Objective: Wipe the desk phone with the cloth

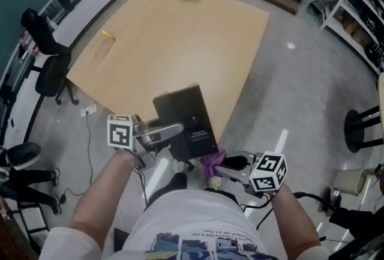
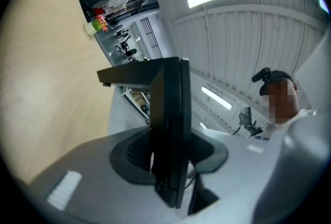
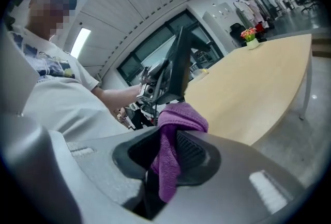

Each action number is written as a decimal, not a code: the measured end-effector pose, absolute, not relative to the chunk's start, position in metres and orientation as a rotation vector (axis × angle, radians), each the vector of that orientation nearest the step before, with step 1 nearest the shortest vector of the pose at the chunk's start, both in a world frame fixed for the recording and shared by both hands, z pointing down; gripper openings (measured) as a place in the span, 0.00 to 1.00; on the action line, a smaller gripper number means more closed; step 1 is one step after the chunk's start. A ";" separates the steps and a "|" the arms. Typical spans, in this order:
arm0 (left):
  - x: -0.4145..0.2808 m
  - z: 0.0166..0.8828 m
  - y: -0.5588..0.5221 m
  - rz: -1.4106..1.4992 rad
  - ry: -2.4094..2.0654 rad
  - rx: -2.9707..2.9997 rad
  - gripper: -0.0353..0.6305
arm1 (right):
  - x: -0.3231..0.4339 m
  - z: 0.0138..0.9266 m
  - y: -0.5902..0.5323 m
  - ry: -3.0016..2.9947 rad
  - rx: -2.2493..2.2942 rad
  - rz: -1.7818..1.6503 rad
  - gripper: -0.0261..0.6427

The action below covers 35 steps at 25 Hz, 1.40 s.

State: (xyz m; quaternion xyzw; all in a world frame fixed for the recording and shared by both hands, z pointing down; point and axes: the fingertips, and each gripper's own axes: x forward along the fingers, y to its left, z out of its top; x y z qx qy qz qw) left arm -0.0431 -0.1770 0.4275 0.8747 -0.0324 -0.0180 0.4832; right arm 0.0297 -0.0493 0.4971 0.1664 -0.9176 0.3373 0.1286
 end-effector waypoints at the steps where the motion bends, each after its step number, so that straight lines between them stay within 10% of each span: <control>1: -0.042 0.427 -0.179 -0.047 -0.091 2.132 0.32 | 0.021 0.495 -0.043 -2.670 0.447 0.961 0.18; 23: -0.045 0.446 -0.179 0.021 -0.061 2.105 0.32 | 0.048 0.486 -0.065 -2.578 0.504 0.794 0.18; 35: -0.031 0.504 -0.204 0.192 0.011 2.069 0.32 | 0.134 0.473 -0.125 -2.503 1.320 0.821 0.18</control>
